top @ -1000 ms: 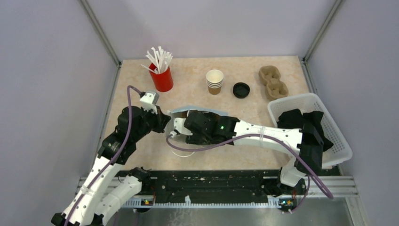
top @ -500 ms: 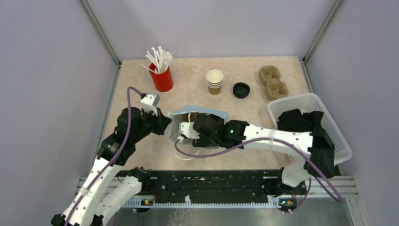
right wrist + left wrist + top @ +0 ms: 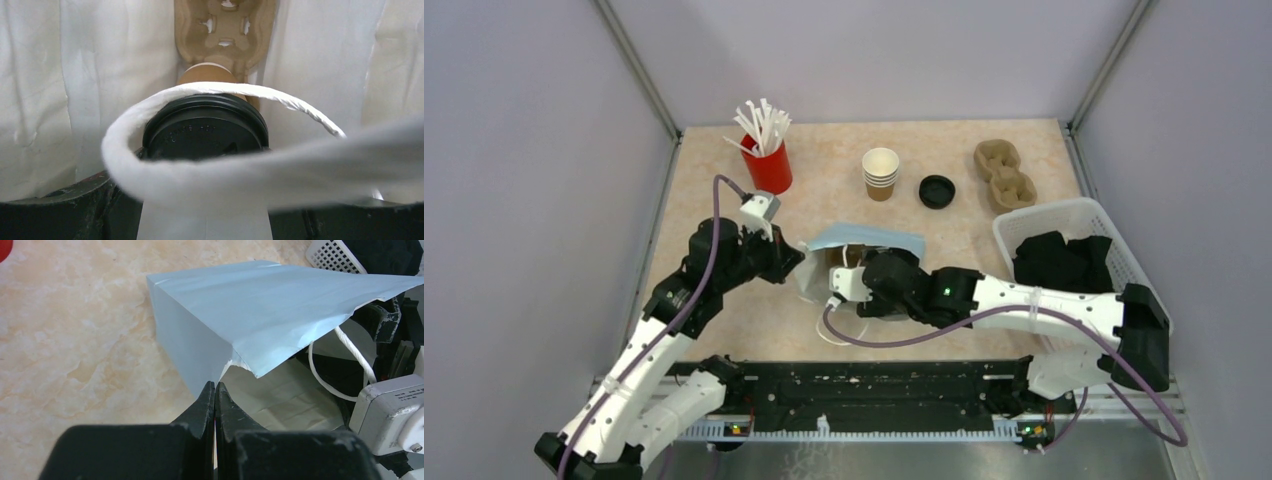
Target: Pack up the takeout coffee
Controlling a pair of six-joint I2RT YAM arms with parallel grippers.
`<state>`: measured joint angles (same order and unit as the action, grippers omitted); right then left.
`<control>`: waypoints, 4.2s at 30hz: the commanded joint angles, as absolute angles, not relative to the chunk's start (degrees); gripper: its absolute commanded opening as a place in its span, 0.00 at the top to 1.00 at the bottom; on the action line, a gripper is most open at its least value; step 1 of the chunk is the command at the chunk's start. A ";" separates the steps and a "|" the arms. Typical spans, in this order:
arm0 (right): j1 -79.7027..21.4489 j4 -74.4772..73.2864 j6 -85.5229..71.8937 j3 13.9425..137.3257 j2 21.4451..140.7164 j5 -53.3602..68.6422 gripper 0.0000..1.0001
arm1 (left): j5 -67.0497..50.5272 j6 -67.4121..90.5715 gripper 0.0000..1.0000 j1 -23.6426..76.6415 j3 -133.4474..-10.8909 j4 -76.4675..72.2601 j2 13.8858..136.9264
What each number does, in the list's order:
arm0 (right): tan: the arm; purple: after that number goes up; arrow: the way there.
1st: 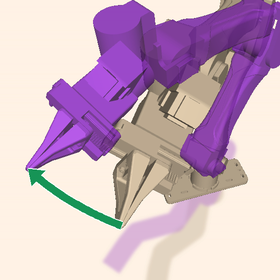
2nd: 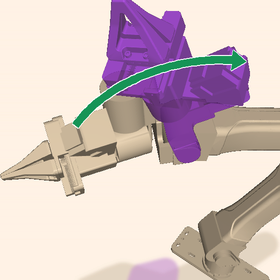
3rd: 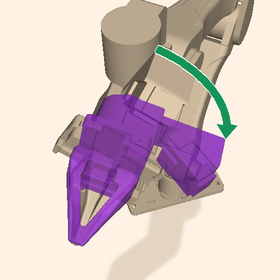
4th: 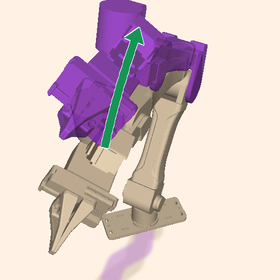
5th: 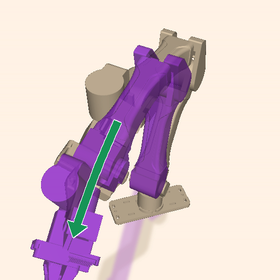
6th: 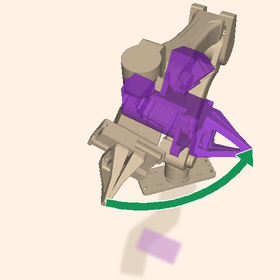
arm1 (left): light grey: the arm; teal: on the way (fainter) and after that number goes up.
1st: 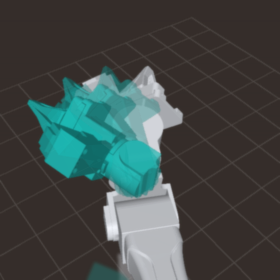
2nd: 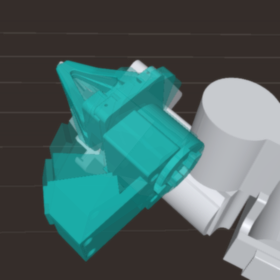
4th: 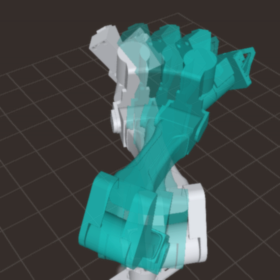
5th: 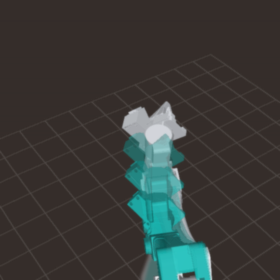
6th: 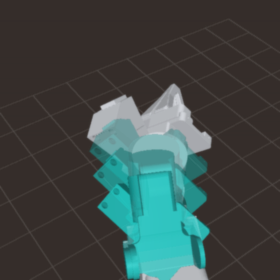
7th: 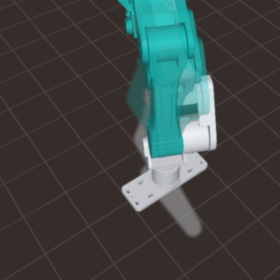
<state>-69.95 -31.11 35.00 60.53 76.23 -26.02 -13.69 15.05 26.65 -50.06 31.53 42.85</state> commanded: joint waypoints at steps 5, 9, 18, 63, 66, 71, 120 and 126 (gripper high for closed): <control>-69.35 -29.34 36.08 64.01 76.64 -27.19 0.52 | -13.45 15.72 1.00 30.57 -52.31 30.00 45.72; -69.32 -27.71 35.55 66.87 79.55 -26.96 0.52 | -10.92 14.67 0.99 31.02 -52.93 31.33 46.68; -69.19 -28.67 33.01 68.58 79.92 -25.82 0.52 | -6.43 12.98 0.88 31.02 -52.56 30.62 48.55; -57.38 -16.04 42.28 64.75 85.48 -23.16 0.54 | -13.92 12.65 1.00 32.22 -53.97 31.46 49.33; -56.78 -15.55 43.11 64.94 86.29 -21.89 0.54 | -13.62 12.58 1.00 32.18 -54.35 31.46 49.56; -55.97 -14.22 43.75 64.74 87.59 -21.12 0.54 | -13.53 12.48 1.00 32.22 -55.10 31.90 49.81; -54.38 -18.55 52.91 65.12 85.16 -12.38 0.55 | -16.66 10.57 1.00 32.24 -57.91 38.44 51.15; -55.57 -19.24 53.62 63.46 84.06 -16.92 0.55 | -16.06 10.22 1.00 32.24 -57.74 38.48 51.06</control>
